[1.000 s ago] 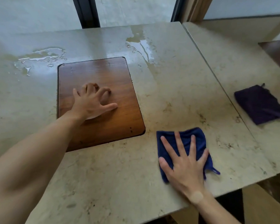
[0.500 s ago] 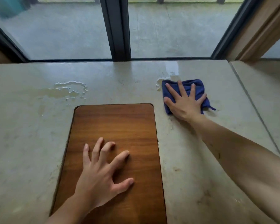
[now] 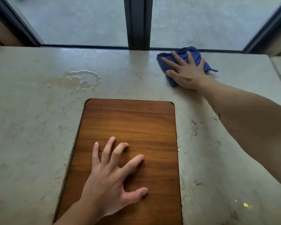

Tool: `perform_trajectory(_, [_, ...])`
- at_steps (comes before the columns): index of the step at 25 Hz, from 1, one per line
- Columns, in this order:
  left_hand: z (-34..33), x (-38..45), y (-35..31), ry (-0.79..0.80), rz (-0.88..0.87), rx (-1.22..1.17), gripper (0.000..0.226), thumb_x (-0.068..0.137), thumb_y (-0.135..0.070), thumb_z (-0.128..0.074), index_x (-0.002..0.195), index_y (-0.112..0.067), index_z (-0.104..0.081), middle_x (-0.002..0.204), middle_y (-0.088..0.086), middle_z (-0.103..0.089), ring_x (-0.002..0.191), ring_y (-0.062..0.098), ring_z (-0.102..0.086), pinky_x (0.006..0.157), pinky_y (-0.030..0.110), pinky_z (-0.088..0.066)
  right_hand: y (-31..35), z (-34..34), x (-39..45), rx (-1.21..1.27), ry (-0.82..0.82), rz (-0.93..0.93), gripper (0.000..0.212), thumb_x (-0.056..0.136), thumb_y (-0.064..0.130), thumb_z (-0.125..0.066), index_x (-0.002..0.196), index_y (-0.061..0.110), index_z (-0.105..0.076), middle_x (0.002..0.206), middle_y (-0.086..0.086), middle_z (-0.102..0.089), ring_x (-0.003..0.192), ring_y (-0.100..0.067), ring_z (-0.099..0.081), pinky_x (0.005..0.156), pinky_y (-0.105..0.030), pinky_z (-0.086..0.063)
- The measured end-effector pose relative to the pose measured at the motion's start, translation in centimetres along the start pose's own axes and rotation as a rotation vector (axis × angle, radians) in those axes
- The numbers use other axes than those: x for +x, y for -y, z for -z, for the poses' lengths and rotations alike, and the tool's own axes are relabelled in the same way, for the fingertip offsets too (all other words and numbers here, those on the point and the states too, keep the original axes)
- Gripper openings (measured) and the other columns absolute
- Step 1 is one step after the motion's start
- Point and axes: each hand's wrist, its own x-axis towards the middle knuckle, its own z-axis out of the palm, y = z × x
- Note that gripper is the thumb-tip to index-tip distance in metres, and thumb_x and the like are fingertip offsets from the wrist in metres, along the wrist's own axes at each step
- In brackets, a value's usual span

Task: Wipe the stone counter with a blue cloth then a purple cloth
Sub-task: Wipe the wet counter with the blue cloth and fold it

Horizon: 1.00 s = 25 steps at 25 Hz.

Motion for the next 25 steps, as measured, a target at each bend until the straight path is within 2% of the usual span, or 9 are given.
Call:
perform_trajectory(3, [0.5, 0.0, -0.2, 0.031, 0.008, -0.002, 0.075, 0.078, -0.09, -0.029, 0.139, -0.048, -0.04, 0.148, 0.007, -0.035, 0.145, 0.042, -0.024, 0.107, 0.077, -0.019, 1.3, -1.6, -6.9, 0.021, -0.013, 0.034, 0.053, 0.096, 0.069, -0.016, 0.146, 0.067, 0.001, 0.166, 0.019, 0.012, 0.152, -0.034, 0.015, 0.11, -0.074, 0.01])
perform_trajectory(7, [0.7, 0.1, -0.1, 0.057, 0.047, -0.027, 0.077, 0.075, -0.092, -0.017, 0.14, -0.053, -0.027, 0.152, 0.004, -0.021, 0.149, 0.039, -0.011, 0.113, 0.073, -0.005, 3.3, -5.3, -19.3, 0.036, -0.018, -0.043, 0.051, 0.096, 0.069, -0.011, 0.143, 0.069, 0.006, 0.164, 0.022, 0.013, 0.153, -0.03, 0.017, 0.112, -0.073, 0.01])
perform_trajectory(10, [0.5, -0.4, -0.5, 0.071, 0.052, -0.016, 0.075, 0.077, -0.09, -0.02, 0.142, -0.053, -0.023, 0.155, 0.002, -0.017, 0.149, 0.038, -0.007, 0.114, 0.071, -0.004, 6.6, -9.2, -31.5, 0.015, -0.09, -0.092, 0.052, 0.092, 0.069, -0.005, 0.142, 0.07, 0.009, 0.165, 0.023, 0.009, 0.154, -0.031, 0.009, 0.112, -0.074, 0.001])
perform_trajectory(13, [1.1, -3.7, 0.7, 0.053, 0.098, -0.03, 0.068, 0.081, -0.083, -0.027, 0.142, -0.053, -0.025, 0.156, 0.0, -0.019, 0.149, 0.034, -0.01, 0.113, 0.069, -0.008, 10.6, -13.2, -44.8, 0.031, -0.043, -0.162, 0.053, 0.091, 0.07, -0.003, 0.141, 0.07, 0.013, 0.161, 0.027, 0.018, 0.153, -0.028, 0.017, 0.113, -0.072, 0.004])
perform_trajectory(17, [2.1, -8.0, 8.7, -0.029, 0.264, -0.055, 0.061, 0.09, -0.071, -0.032, 0.144, -0.043, -0.034, 0.157, 0.0, -0.022, 0.149, 0.022, -0.013, 0.115, 0.062, -0.011, 17.0, -17.0, -58.0, 0.005, -0.046, -0.292, 0.057, 0.097, 0.068, -0.007, 0.153, 0.056, -0.013, 0.168, 0.014, -0.004, 0.152, -0.038, -0.011, 0.105, -0.079, -0.016])
perform_trajectory(19, [2.3, -9.0, 13.4, -0.066, 0.388, -0.089, 0.06, 0.092, -0.068, -0.03, 0.145, -0.041, -0.034, 0.159, -0.001, -0.02, 0.148, 0.02, -0.014, 0.114, 0.062, -0.013, 20.8, -18.3, -61.1, -0.013, 0.009, -0.322, 0.06, 0.097, 0.067, -0.01, 0.154, 0.05, -0.023, 0.167, 0.009, -0.019, 0.148, -0.041, -0.023, 0.1, -0.08, -0.021])
perform_trajectory(21, [2.0, -9.3, 16.7, -0.081, 0.471, -0.124, 0.059, 0.093, -0.065, -0.031, 0.146, -0.041, -0.031, 0.16, 0.0, -0.015, 0.148, 0.02, -0.012, 0.113, 0.066, -0.013, 23.4, -18.9, -61.9, -0.063, 0.011, -0.32, 0.062, 0.096, 0.068, -0.01, 0.153, 0.05, -0.025, 0.163, 0.006, -0.028, 0.144, -0.043, -0.029, 0.099, -0.078, -0.021])
perform_trajectory(23, [1.5, -9.0, 18.3, -0.077, 0.492, -0.126, 0.057, 0.094, -0.062, -0.032, 0.147, -0.041, -0.028, 0.161, 0.001, -0.013, 0.148, 0.022, -0.012, 0.111, 0.07, -0.008, 24.5, -19.1, -61.4, -0.09, -0.003, -0.33, 0.061, 0.096, 0.068, -0.012, 0.153, 0.05, -0.024, 0.163, 0.006, -0.03, 0.144, -0.044, -0.028, 0.1, -0.077, -0.019])
perform_trajectory(25, [1.4, -9.0, 18.6, -0.081, 0.483, -0.107, 0.056, 0.093, -0.061, -0.028, 0.145, -0.042, -0.027, 0.161, 0.003, -0.016, 0.149, 0.025, -0.012, 0.11, 0.072, -0.005, 24.7, -18.5, -59.8, -0.082, -0.026, -0.314, 0.059, 0.096, 0.064, -0.022, 0.154, 0.05, -0.023, 0.164, 0.006, -0.027, 0.145, -0.044, -0.026, 0.101, -0.076, -0.018])
